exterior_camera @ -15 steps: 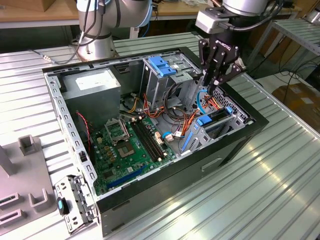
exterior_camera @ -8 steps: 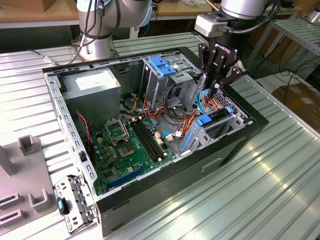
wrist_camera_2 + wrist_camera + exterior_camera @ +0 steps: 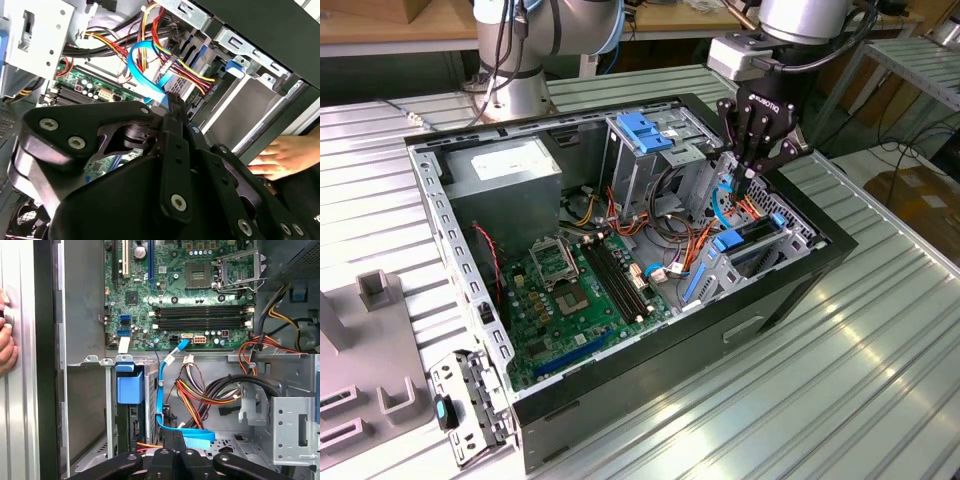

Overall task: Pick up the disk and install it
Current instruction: 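Insert the second disk wire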

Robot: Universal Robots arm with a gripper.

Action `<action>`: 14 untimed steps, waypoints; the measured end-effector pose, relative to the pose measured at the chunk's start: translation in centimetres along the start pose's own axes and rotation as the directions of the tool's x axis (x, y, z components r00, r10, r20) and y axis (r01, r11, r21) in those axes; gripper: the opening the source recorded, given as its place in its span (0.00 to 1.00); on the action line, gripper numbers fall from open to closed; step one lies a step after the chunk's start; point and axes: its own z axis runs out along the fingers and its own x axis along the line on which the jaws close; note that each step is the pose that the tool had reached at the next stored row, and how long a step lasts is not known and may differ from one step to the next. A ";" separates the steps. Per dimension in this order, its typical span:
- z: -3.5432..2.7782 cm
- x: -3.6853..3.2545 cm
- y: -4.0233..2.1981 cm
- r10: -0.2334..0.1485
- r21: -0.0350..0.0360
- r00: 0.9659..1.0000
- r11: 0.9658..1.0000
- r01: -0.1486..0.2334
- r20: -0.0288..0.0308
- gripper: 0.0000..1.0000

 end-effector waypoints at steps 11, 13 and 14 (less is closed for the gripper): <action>0.64 -0.10 0.02 -0.001 0.001 0.998 1.000 0.001 -0.058 0.16; 0.64 -0.10 0.02 -0.001 0.001 0.998 1.000 0.001 -0.058 0.16; 0.65 -0.09 0.02 -0.001 0.001 0.998 1.000 0.001 -0.058 0.16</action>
